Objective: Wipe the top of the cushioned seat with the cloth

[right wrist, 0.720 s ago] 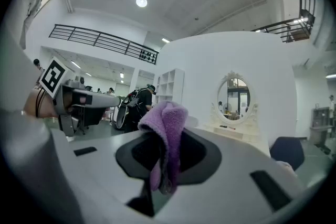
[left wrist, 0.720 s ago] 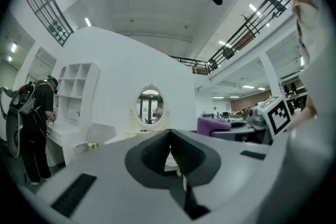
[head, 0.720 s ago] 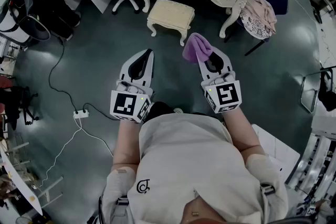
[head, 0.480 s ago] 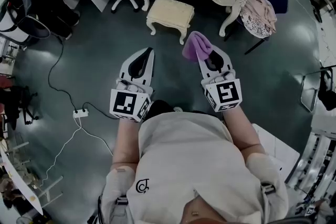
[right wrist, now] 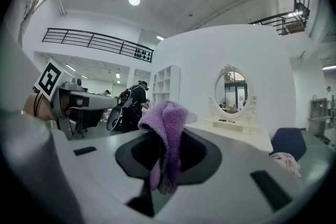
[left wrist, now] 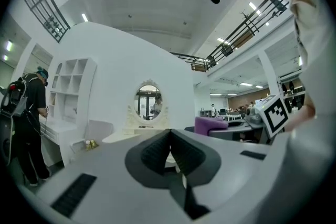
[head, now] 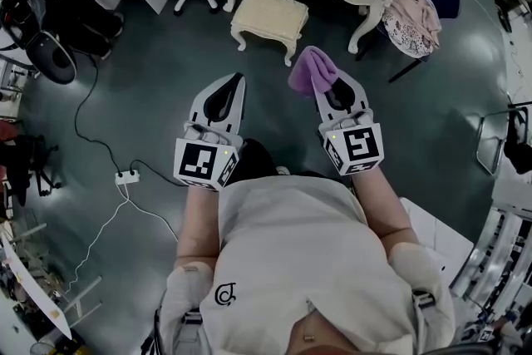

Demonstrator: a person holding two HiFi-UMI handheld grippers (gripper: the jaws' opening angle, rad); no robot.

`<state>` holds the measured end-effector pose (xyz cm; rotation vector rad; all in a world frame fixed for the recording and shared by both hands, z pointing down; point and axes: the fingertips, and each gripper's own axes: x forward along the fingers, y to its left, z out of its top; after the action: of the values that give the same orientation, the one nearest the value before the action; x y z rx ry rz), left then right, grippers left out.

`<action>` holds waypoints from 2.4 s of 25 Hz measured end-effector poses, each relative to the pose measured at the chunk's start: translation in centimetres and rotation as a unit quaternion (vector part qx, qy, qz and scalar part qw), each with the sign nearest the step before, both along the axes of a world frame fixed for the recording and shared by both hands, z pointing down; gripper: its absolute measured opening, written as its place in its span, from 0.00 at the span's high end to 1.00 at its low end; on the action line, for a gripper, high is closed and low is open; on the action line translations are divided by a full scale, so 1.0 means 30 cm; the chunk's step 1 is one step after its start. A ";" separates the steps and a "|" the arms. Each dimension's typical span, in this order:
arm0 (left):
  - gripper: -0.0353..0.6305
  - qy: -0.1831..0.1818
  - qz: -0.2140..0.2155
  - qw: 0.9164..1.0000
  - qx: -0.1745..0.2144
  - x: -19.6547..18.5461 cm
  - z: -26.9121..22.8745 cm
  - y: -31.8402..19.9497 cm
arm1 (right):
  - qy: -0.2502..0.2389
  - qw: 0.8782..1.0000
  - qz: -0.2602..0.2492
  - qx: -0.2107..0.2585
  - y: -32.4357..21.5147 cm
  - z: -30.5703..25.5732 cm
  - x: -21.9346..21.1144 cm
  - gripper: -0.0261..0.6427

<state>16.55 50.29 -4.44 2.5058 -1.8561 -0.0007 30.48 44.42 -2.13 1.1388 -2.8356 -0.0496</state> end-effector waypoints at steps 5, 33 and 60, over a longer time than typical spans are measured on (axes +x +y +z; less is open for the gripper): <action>0.93 0.005 0.009 1.000 -0.010 -0.055 0.041 -0.083 | 0.005 1.000 0.013 -0.012 -0.070 0.046 -0.042 0.85; 0.93 0.000 0.187 0.981 -0.048 -0.886 0.141 -1.341 | 0.010 0.961 0.253 -0.111 -1.151 0.305 -0.766 0.85; 0.93 0.026 0.168 0.976 -0.139 -0.880 1.253 -1.786 | 0.123 0.924 0.107 -0.345 -1.734 1.676 -1.006 0.84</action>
<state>-9.84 -3.28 33.16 2.5518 -1.2880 0.1833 0.30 -7.60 48.14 1.1417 -2.1873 0.7038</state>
